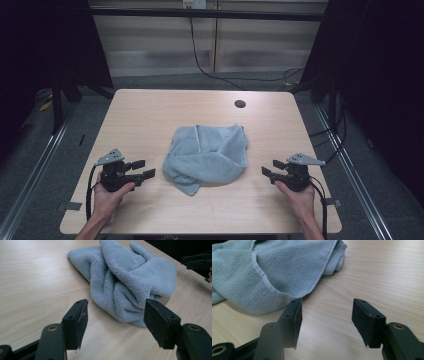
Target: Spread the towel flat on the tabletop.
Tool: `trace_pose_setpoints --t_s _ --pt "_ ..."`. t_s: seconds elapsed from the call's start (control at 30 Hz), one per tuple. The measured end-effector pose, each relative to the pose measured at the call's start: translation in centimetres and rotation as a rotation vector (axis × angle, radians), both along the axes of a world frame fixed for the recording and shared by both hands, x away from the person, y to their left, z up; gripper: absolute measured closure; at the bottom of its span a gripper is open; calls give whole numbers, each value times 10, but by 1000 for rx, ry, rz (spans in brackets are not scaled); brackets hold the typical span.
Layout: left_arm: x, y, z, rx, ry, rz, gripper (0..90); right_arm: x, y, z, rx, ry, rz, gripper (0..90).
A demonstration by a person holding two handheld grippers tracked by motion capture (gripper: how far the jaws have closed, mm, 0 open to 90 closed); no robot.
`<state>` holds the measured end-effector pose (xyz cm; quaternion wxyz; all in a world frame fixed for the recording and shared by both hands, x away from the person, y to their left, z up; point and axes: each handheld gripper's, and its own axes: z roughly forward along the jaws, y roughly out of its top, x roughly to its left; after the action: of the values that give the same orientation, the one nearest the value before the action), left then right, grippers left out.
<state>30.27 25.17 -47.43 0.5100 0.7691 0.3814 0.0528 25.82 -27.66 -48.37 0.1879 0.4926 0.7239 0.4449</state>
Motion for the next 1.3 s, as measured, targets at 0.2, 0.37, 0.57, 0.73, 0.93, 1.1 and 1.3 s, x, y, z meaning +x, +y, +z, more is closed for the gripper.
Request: trace_pose_setpoints --t_s 0.2,0.37,0.57,0.73,0.93,1.1,1.3 --pt "0 -1 -1 1 5 -1 348 -3 6 4 10 -4 47 444" --pt "-4 -6 1 5 -2 -29 355 -6 18 6 11 1 111 469" --pt "-13 -12 6 9 -41 -73 507 -6 32 10 -9 4 179 540" --pt "-12 -18 8 17 -42 -100 613 -3 43 15 8 10 247 587" --pt "-3 -29 13 9 -51 -95 617 7 58 28 5 -5 309 591" --pt "11 -45 18 27 -40 -115 564 25 80 38 -17 -17 369 560" --pt "20 -54 5 44 -15 -105 469 51 104 33 -40 3 406 491"
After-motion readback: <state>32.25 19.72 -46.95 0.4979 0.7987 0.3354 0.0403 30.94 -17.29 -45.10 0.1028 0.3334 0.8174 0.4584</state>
